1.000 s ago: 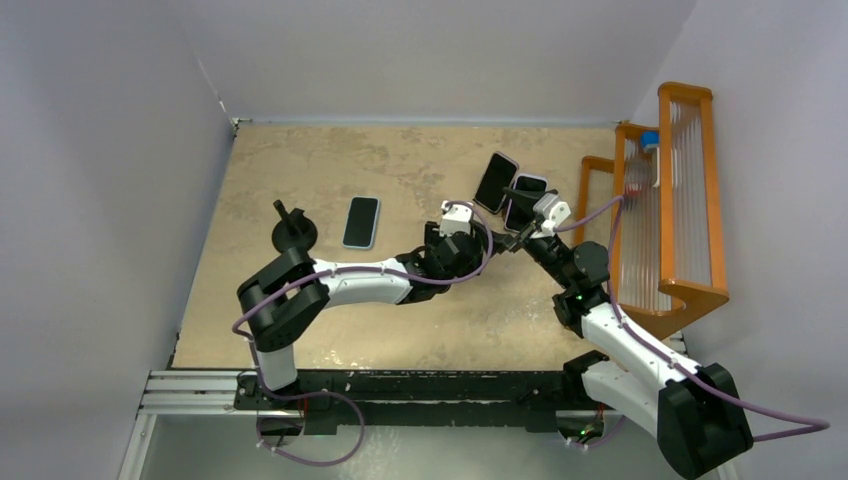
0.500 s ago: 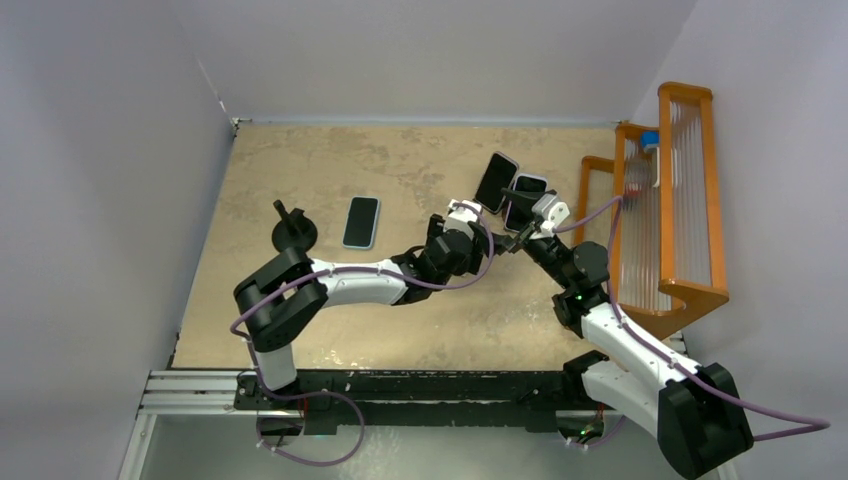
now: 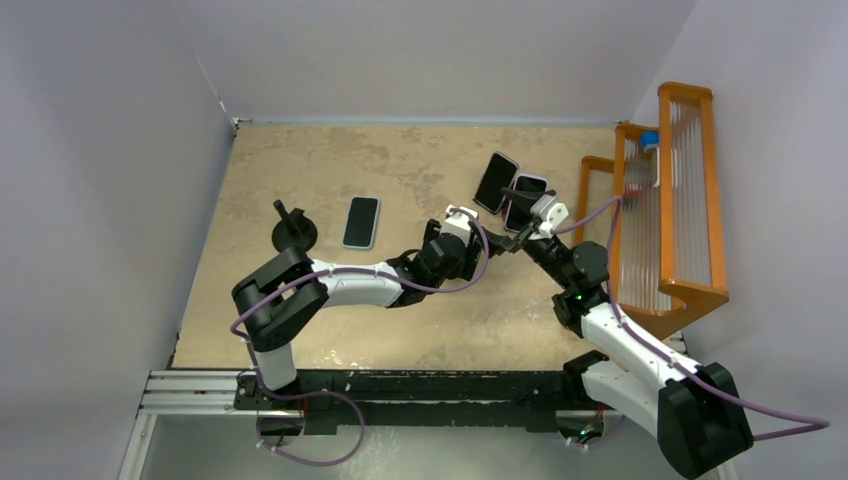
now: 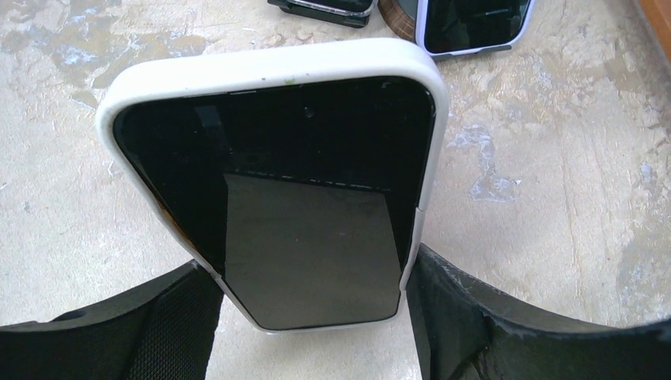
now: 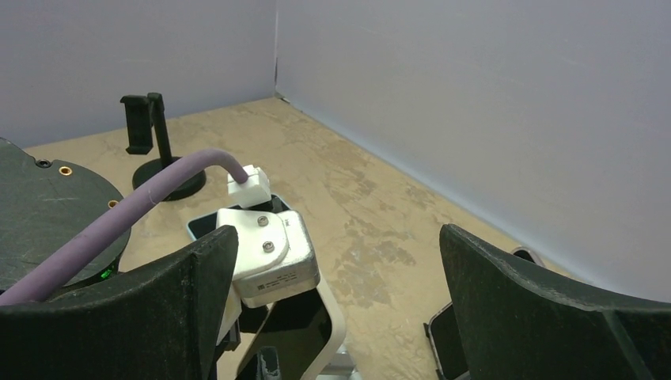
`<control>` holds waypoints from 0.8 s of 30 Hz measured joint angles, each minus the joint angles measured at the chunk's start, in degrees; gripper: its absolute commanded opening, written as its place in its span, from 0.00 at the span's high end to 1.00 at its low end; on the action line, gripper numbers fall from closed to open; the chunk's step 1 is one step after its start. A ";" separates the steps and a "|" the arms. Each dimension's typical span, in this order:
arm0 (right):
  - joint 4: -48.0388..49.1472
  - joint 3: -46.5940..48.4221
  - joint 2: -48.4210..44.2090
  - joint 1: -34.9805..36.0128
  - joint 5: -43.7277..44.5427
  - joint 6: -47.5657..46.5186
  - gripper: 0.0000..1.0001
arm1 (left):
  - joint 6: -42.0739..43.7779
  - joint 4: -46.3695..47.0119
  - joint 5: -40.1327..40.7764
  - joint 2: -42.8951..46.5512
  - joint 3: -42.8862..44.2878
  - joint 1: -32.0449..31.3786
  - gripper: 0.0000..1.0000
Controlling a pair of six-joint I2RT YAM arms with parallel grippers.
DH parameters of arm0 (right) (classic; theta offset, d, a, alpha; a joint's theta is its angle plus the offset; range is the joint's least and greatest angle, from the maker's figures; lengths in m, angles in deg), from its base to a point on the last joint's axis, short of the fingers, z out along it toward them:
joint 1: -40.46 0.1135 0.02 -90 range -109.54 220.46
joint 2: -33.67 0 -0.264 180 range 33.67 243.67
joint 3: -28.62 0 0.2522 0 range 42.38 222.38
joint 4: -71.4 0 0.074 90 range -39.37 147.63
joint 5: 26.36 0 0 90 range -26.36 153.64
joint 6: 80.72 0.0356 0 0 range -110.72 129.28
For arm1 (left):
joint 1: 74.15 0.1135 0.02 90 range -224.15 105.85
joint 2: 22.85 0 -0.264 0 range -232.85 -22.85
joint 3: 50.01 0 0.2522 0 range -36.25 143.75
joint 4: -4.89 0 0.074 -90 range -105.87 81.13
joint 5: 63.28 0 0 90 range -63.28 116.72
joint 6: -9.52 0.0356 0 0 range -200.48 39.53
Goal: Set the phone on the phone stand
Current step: Move the phone stand with the phone to the center of the board.
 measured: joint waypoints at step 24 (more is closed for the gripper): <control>-0.31 0.00 1.57 -0.04 -0.81 -0.70 0.01 | -6.05 1.01 0.98 -4.90 0.46 0.15 0.17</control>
